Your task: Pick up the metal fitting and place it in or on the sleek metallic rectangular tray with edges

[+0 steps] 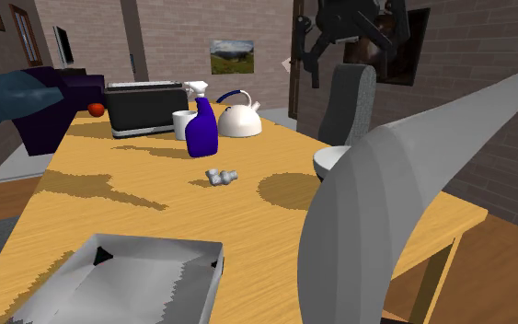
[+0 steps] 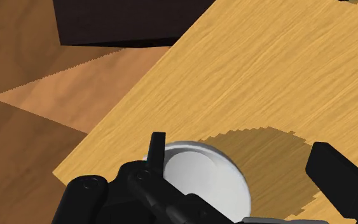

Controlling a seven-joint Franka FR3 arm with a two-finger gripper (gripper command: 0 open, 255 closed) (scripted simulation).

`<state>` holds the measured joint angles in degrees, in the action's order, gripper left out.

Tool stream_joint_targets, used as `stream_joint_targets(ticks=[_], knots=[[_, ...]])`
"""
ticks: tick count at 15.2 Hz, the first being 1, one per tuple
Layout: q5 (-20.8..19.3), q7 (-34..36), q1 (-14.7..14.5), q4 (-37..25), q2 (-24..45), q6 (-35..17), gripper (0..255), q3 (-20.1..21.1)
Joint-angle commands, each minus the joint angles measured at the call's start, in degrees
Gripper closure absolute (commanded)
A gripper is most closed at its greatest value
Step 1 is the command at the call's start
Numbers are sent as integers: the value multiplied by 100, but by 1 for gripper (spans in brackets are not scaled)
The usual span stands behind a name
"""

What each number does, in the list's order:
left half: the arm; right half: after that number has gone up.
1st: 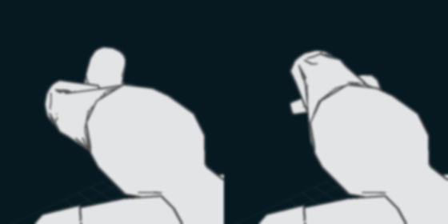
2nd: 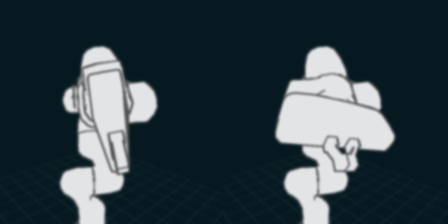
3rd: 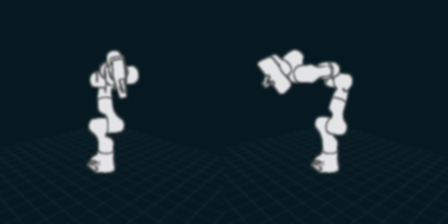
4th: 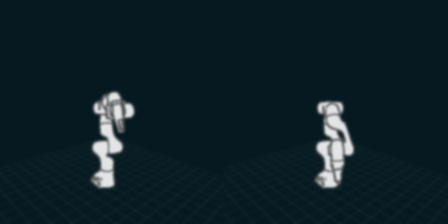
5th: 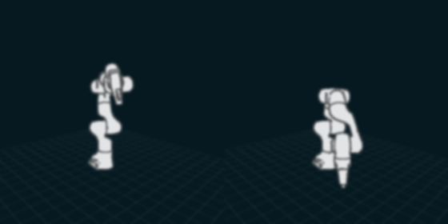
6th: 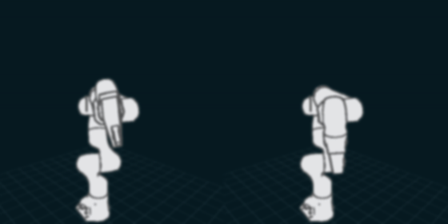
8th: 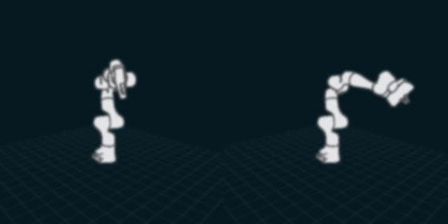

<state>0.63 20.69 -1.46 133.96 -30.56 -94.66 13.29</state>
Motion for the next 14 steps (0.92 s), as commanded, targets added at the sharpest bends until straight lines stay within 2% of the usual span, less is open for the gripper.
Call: stream_joint_targets(ticks=[1,7,14], knots=[[51,269,-22,-90,371,-231,0,193],[17,1088,-77,-560,1568,-785,0,725],[-389,2108,-227,-1450,3171,-1209,0,1160]])
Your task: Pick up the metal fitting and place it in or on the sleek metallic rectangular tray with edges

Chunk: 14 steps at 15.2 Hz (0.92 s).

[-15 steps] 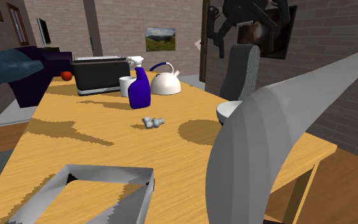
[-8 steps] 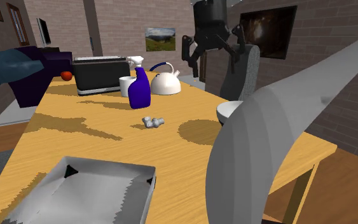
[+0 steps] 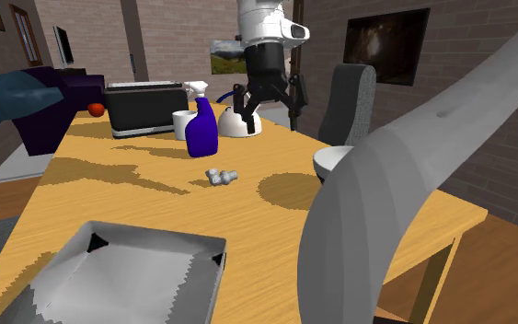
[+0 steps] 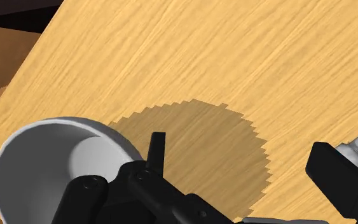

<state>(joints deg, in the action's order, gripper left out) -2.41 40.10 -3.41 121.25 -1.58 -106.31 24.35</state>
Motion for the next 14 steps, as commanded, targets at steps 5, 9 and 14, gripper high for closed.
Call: stream_joint_targets(ticks=[5,9,14], knots=[[-519,853,-301,-1051,1494,-140,0,154],[-844,1296,-627,-1907,2479,-84,0,102],[-1125,1647,-1063,-3080,3605,119,0,-35]])
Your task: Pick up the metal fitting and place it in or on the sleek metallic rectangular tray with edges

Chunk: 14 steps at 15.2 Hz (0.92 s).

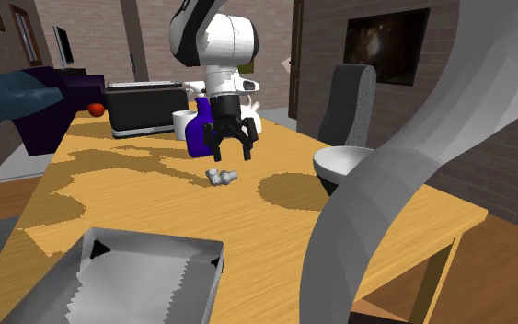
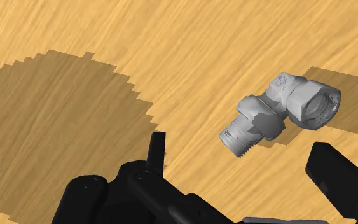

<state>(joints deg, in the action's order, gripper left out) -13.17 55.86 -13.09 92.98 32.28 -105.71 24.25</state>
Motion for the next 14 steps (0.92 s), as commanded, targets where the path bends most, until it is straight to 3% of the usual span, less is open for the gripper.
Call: stream_joint_targets(ticks=[1,8,14], knots=[[-57,77,-91,-188,227,-13,0,-33],[-125,128,-66,199,315,-477,0,-81],[-121,126,-72,199,314,-478,0,-87]])
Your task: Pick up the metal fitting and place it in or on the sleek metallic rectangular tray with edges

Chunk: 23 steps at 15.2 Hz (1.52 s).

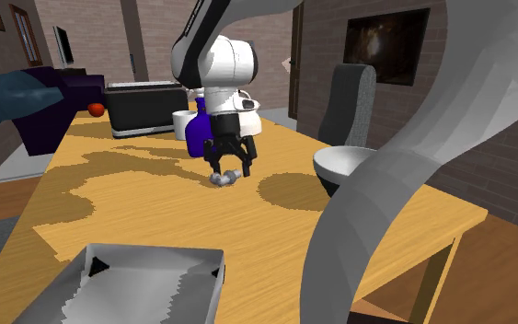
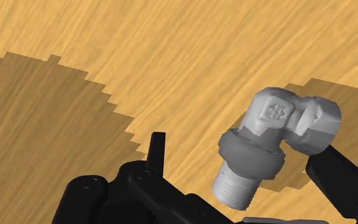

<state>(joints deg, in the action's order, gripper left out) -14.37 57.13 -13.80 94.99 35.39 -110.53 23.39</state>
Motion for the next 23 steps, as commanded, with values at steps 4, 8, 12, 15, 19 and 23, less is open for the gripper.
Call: stream_joint_targets(ticks=[4,8,12,15,19,23], knots=[[5,-1,4,15,-18,7,255,4],[6,-6,10,24,-26,5,255,4],[17,-10,7,-13,-42,57,255,11],[69,-39,27,-55,-171,220,255,44],[135,-76,49,-134,-329,446,255,84],[196,-112,67,-233,-474,680,255,120]])
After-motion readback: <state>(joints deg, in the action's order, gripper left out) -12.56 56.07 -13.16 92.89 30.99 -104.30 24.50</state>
